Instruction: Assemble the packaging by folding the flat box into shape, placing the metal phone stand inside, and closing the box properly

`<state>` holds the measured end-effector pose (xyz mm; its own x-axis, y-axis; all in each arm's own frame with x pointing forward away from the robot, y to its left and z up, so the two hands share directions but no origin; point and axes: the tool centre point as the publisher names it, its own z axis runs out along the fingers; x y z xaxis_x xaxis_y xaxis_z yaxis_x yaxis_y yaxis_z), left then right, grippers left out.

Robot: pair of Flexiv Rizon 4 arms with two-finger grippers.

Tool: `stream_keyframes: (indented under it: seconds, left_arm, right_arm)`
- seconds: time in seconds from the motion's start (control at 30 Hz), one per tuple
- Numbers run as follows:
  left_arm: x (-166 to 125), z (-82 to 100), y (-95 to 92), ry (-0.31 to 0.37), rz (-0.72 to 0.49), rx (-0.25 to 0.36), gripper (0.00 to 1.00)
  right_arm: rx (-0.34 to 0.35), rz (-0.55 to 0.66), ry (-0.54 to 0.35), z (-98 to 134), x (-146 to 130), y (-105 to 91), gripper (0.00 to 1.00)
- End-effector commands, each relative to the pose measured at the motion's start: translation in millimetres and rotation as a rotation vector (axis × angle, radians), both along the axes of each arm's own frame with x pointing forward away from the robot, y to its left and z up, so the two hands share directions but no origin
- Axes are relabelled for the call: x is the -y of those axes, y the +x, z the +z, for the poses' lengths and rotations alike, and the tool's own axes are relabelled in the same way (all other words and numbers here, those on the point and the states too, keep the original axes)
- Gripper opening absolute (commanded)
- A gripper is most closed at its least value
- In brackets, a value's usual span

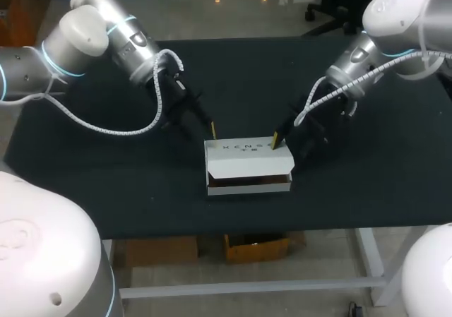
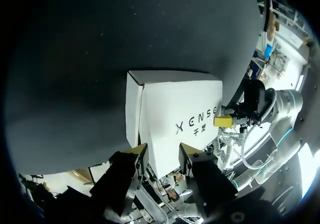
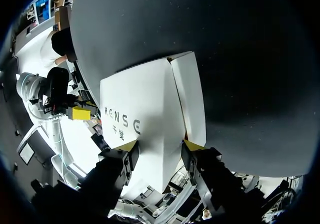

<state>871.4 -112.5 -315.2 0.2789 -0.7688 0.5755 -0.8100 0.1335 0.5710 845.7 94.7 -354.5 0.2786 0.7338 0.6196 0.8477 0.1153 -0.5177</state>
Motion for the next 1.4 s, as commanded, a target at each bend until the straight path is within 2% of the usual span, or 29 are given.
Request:
stream_keyframes:
  seconds: [0.03,0.37,0.57,0.73,0.87,1.0,1.03,1.1,1.17,1.4]
  left_arm:
    - [-7,18.8,-6.0,0.016,0.026,0.078,0.45]
    - [-6,55.7,-0.7,-0.024,-0.034,0.252,0.62]
    - [3,69.5,2.3,-0.022,-0.082,0.303,0.71]
    - [10,79.5,3.7,-0.028,-0.149,0.358,0.72]
    - [14,88.7,3.1,-0.057,-0.24,0.433,0.74]
    - [17,97.2,4.3,-0.107,-0.381,0.513,0.9]
    - [18,98.8,4.1,-0.113,-0.424,0.529,0.98]
    - [19,101.0,3.2,-0.125,-0.534,0.558,1.0]
    - [20,102.1,0.6,-0.136,-0.648,0.577,1.0]
    - [21,103.7,0.4,-0.144,-0.656,0.561,1.0]
  right_arm:
    - [-0.004,0.004,-0.001,-1,0,2.3,0.53]
    - [-0.004,0.001,-0.004,-1,-2,4.6,0.49]
    - [-0.006,0.0,-0.006,-1,-2,5.0,0.49]
    - [-0.006,0.0,-0.007,-1,-2,5.0,0.5]
    - [-0.006,0.0,-0.007,-1,-2,5.0,0.5]
    - [-0.006,0.0,-0.007,-1,-2,5.0,0.5]
    - [-0.006,0.0,-0.007,-1,-2,5.0,0.5]
    - [-0.006,0.0,-0.007,-1,-2,5.0,0.49]
    - [-0.006,0.0,-0.007,-1,-2,5.0,0.49]
    - [-0.006,0.0,-0.007,-1,-2,5.0,0.49]
